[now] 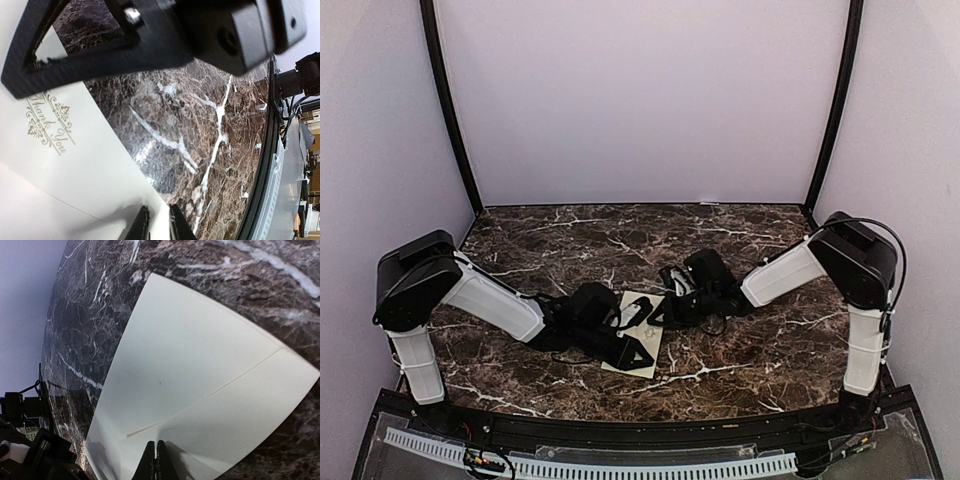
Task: Place the letter into the envelope and seal it
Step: Seal the envelope flap on the envelope, then screw the solid glue.
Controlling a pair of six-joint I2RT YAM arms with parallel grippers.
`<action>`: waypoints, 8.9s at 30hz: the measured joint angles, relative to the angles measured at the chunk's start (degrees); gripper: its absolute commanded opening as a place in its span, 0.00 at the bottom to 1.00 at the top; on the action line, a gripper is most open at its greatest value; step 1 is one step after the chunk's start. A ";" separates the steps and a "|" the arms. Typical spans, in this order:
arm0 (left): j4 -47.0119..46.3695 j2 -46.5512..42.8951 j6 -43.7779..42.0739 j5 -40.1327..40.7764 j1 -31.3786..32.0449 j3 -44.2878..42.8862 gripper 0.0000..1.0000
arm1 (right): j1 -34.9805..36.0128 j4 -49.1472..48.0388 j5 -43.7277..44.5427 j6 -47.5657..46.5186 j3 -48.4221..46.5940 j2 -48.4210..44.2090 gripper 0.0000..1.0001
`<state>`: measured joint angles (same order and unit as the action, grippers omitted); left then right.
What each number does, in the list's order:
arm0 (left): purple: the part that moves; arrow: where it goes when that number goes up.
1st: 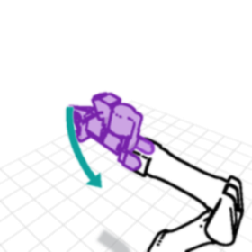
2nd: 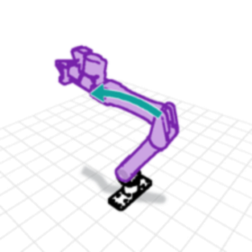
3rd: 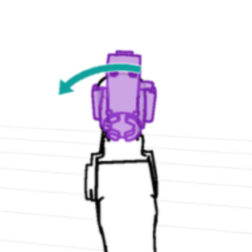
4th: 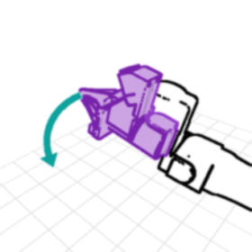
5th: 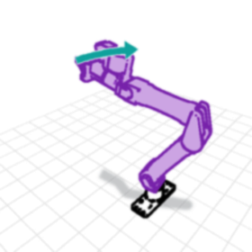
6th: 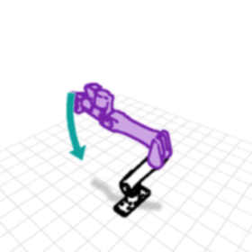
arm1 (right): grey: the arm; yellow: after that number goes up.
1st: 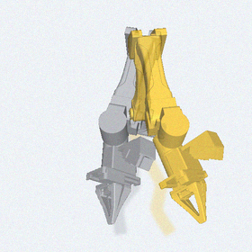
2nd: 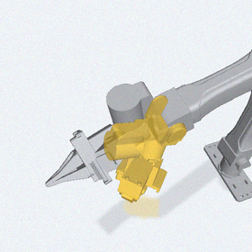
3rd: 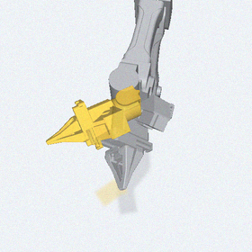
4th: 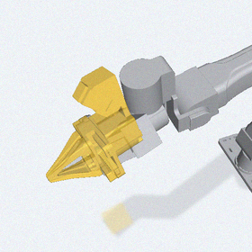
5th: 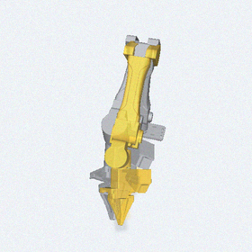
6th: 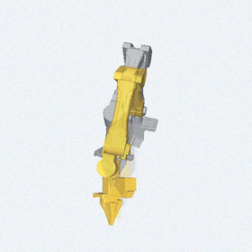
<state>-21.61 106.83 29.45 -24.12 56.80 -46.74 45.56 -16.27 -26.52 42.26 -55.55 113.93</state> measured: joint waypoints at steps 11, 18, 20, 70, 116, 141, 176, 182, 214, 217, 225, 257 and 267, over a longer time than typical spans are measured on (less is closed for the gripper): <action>0.04 0.00 0.42 0.13 0.00 -0.02 0.13 | -0.48 -0.46 1.25 -1.31 -0.26 0.28 0.02; 0.26 0.00 0.83 0.11 0.02 -0.02 0.13 | 2.40 -1.18 0.61 -1.22 1.60 -0.81 0.02; 0.28 -0.02 0.85 0.09 0.02 -0.02 0.13 | 3.72 -1.16 0.26 -1.09 1.95 -1.05 0.02; 0.44 -0.02 2.43 -0.07 0.00 -0.02 0.13 | 4.83 2.29 -3.10 0.55 -2.60 1.64 0.01; 0.44 -0.15 2.27 -0.02 0.00 0.00 0.12 | 0.13 -1.36 -2.05 0.85 -2.19 2.54 0.01; 0.52 -0.24 2.29 -0.07 0.00 0.09 0.12 | 4.63 0.59 -3.48 0.28 2.29 -1.22 0.00; 22.36 -21.75 -7.78 8.46 -3.50 -12.46 0.58 | -9.01 11.76 5.90 -8.76 -0.24 -24.79 0.64; 32.37 -25.42 -11.23 9.94 -14.62 -16.90 0.68 | -12.09 19.69 11.61 -12.46 1.14 -29.46 0.66; 29.33 -31.67 -14.47 10.01 -35.80 -9.07 0.71 | -12.68 31.26 22.18 -17.42 10.47 -27.50 0.53; 29.29 -31.67 -14.47 9.88 -35.80 -9.07 0.71 | -12.52 30.88 22.10 -18.05 10.47 -26.01 0.49; 29.18 -31.67 -14.47 9.60 -35.80 -9.07 0.71 | -11.47 30.36 23.26 -19.54 10.32 -22.32 0.49; 26.43 -33.94 -12.96 7.32 -35.80 -7.43 0.65 | -5.31 25.38 27.61 -21.33 7.23 -17.73 0.18; 12.85 -37.53 -1.79 2.97 -31.61 -1.42 0.59 | -5.29 19.12 22.36 -18.05 11.15 -26.84 0.16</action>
<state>-8.75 69.30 27.66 -21.15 25.19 -48.16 40.27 2.85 -4.16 24.21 -44.40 87.09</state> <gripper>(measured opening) 0.600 0.203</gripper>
